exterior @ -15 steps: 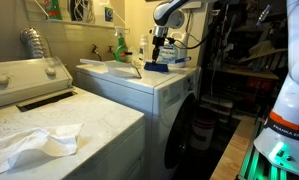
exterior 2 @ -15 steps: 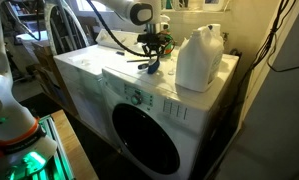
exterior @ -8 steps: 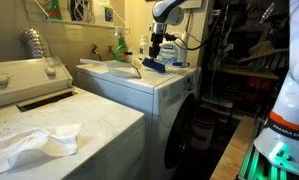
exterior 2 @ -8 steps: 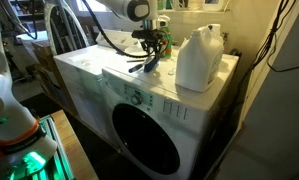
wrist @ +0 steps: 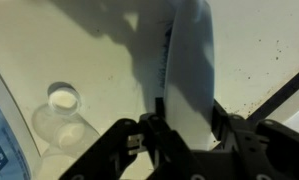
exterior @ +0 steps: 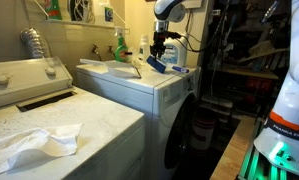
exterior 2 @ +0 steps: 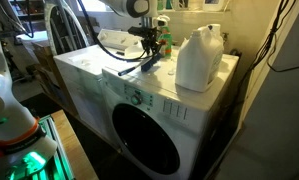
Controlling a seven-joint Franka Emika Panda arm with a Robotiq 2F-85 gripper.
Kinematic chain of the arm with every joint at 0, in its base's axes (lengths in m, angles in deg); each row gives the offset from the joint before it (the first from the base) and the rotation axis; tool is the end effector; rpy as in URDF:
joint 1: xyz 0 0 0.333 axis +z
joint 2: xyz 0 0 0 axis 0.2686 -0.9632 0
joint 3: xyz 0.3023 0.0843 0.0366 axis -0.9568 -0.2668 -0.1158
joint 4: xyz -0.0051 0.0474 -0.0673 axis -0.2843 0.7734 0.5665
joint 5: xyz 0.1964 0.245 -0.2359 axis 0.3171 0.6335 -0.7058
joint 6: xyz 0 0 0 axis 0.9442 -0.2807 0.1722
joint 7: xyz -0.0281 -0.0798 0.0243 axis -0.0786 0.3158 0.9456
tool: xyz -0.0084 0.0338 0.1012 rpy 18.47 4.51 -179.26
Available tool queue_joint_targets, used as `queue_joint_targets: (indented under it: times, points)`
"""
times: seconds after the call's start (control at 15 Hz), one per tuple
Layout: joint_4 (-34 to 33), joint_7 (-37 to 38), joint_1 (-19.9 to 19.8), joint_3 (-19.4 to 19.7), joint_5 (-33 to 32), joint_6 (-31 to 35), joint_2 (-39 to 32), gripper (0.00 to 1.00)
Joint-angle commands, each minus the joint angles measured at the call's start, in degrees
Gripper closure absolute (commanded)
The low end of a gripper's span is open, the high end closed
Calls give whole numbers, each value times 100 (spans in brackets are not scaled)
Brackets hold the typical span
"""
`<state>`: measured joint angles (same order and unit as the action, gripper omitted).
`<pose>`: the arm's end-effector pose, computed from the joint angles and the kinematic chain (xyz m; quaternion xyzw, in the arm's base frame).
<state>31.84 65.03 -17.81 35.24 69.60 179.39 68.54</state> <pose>0.6421 -0.0277 0.4404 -0.9984 -0.0282 -0.0470 0.0141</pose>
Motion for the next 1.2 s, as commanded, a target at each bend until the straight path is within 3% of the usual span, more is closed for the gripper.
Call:
queue_joint_targets:
  times: [0.0,0.6,0.73,0.87,1.13]
  points:
    - [-208,469,-3,104,-80,-359,-172,80]
    - [-499,442,-86,141,-5,-388,-553,80]
    - [-506,399,-72,137,-51,-398,-565,30]
    - [-411,366,-58,122,-55,-372,-502,26]
    - [-184,324,-20,85,-65,-326,-350,1]
